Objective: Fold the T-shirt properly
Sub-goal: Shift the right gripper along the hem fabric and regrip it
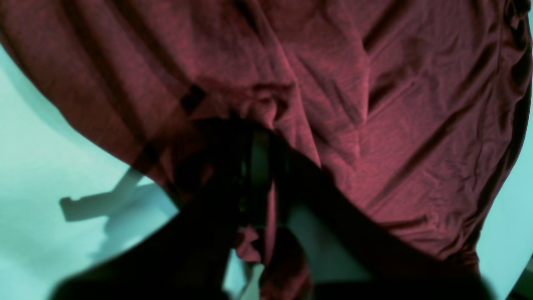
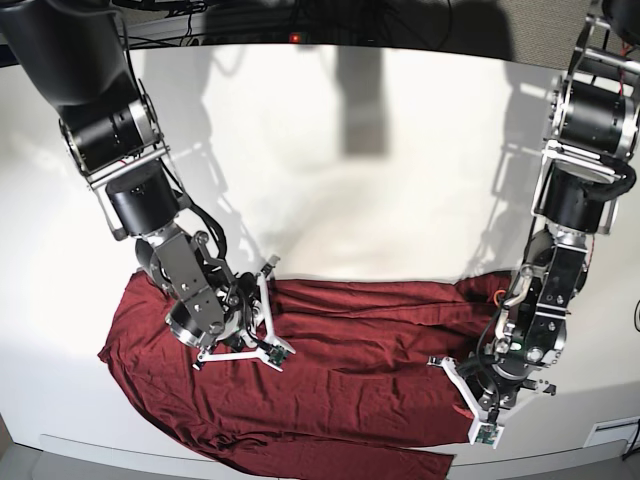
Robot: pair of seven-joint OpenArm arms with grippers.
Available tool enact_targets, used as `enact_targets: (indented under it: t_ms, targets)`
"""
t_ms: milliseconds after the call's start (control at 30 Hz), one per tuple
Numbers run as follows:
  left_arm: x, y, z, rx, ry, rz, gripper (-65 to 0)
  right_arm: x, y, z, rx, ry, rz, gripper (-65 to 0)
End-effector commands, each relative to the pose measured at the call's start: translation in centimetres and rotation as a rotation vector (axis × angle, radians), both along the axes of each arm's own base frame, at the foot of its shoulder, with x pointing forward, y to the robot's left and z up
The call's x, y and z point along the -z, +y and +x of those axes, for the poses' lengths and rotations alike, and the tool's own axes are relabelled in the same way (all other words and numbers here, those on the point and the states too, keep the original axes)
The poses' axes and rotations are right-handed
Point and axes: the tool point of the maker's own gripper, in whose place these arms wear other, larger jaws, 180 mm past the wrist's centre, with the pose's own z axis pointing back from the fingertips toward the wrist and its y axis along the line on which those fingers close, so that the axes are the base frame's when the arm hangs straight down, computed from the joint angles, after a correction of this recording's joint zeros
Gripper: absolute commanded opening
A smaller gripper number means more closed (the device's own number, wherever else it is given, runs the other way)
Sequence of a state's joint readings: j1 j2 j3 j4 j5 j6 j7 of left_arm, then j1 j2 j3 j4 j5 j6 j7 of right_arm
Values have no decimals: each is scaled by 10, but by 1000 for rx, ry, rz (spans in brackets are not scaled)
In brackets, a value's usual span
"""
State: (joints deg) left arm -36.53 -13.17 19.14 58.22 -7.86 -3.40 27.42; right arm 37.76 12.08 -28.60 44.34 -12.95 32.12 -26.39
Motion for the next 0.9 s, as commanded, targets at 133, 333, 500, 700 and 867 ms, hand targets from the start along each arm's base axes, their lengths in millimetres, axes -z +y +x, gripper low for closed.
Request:
enact_targets:
  t_ms: [133, 333, 500, 700, 867]
  targets:
    - [-30, 0, 13, -1, -77, -9, -650, -24, 2, 19, 1, -62, 12, -650]
    - [-30, 0, 13, -1, -77, -10, -650, -25, -1, 20, 17, -69, 7, -650]
    - [-30, 0, 13, -1, -77, -10, -650, -39, -12, 36, 109, -153, 2, -650]
    - [-30, 0, 13, -1, -76, -10, -650, -65, -19, 56, 166, -233, 5, -650]
    - [-30, 0, 13, -1, -76, -10, -650, -92, -32, 73, 240, -301, 36, -650]
